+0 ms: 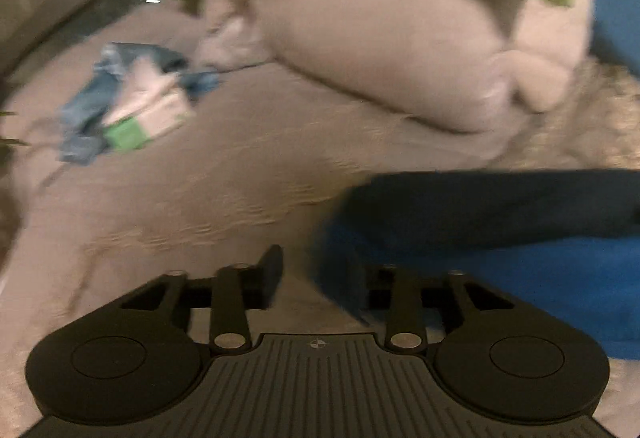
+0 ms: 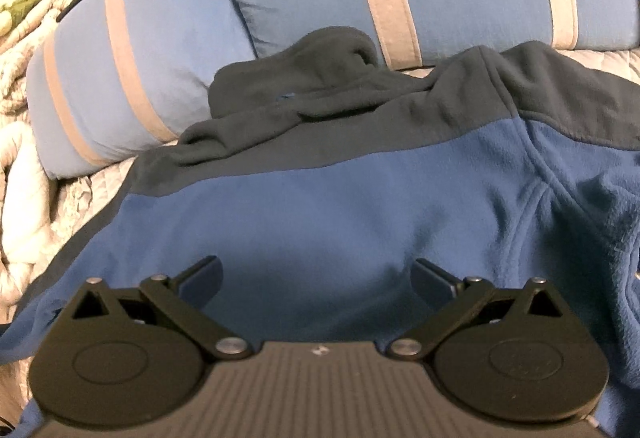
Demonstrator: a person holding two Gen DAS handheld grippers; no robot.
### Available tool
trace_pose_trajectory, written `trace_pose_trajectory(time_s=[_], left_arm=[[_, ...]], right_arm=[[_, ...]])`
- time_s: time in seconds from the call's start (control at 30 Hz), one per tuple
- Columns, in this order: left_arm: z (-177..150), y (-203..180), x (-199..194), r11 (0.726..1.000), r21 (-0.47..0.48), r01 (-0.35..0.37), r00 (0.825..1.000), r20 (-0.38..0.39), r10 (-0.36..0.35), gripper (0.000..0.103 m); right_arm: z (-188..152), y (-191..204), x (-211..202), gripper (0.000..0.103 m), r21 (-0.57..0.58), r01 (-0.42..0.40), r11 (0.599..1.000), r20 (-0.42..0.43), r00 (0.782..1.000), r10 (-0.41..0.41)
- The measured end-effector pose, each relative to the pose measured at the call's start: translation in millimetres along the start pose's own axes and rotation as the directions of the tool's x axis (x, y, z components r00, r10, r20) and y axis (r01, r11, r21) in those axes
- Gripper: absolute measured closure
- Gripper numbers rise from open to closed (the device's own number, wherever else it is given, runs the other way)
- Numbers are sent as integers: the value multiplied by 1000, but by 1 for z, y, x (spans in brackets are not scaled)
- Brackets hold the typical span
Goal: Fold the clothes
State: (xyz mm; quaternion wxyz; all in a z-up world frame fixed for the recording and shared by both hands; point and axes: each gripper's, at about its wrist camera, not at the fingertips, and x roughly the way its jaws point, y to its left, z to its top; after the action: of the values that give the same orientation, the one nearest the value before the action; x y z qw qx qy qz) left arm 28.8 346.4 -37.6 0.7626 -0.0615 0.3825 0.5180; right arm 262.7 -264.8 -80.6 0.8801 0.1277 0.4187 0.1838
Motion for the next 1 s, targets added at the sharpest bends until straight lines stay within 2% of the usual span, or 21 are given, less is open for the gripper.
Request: trace_pose_trajectory(time_s=[0.03, 0.1, 0.17, 0.23, 0.3, 0.37, 0.47, 0.6, 0.67, 0.7, 0.83, 0.87, 0.9, 0.93, 0.97, 1.0], left_arm=[[0, 6, 1, 1000, -23, -6, 1000, 0, 6, 56], [2, 16, 2, 997, -68, 25, 1000, -8, -25, 52], [4, 22, -2, 990, -101, 95, 996, 11, -94, 51], [5, 25, -8, 977, -122, 175, 984, 42, -171, 50], [5, 19, -16, 957, -115, 266, 963, 72, -259, 50], [5, 7, -25, 927, -85, 367, 929, 83, -360, 50], [5, -16, -39, 876, -36, 481, 875, 89, -476, 50], [6, -59, -59, 786, 59, 615, 784, 55, -618, 50], [2, -86, -71, 746, 143, 651, 752, 14, -659, 50], [0, -99, -75, 729, 195, 657, 744, -11, -668, 50], [-18, -152, -87, 646, 359, 674, 721, -126, -681, 49], [-23, -161, -86, 635, 375, 675, 722, -160, -673, 45], [-30, -173, -83, 629, 392, 671, 731, -203, -652, 42], [-36, -183, -79, 632, 416, 654, 748, -229, -623, 36], [-38, -185, -80, 641, 428, 637, 760, -209, -616, 26], [-40, -187, -80, 650, 439, 621, 771, -190, -608, 24]], right_arm=[[0, -1, 0, 0, 0, 3, 1000, -5, 1000, -3], [-1, -2, 1, 0, 1, 7, 1000, -14, 1000, -7], [-1, -3, 1, 0, 5, 8, 1000, -21, 1000, -8], [-1, -4, 2, 0, 8, 11, 1000, -25, 1000, -11], [0, -4, 2, 0, 10, 11, 1000, -28, 1000, -11], [-1, -3, 3, 0, 8, 9, 1000, -30, 1000, -9], [-2, -2, 3, 0, -3, 8, 1000, -33, 999, -8], [-3, -1, 5, 0, -16, 15, 1000, -37, 999, -15], [-3, -1, 6, 0, -20, 21, 1000, -43, 999, -22], [-4, -1, 7, 0, -20, 23, 1000, -46, 999, -24], [-5, 0, 10, 0, -30, 31, 999, -55, 998, -32], [-5, 1, 10, 0, -34, 33, 999, -56, 998, -34], [-6, 1, 11, 0, -37, 34, 999, -58, 998, -37], [-6, 1, 11, 0, -40, 36, 999, -60, 997, -38], [-6, 1, 12, 0, -42, 38, 998, -62, 997, -40], [-6, 1, 13, 0, -45, 39, 998, -64, 997, -42]])
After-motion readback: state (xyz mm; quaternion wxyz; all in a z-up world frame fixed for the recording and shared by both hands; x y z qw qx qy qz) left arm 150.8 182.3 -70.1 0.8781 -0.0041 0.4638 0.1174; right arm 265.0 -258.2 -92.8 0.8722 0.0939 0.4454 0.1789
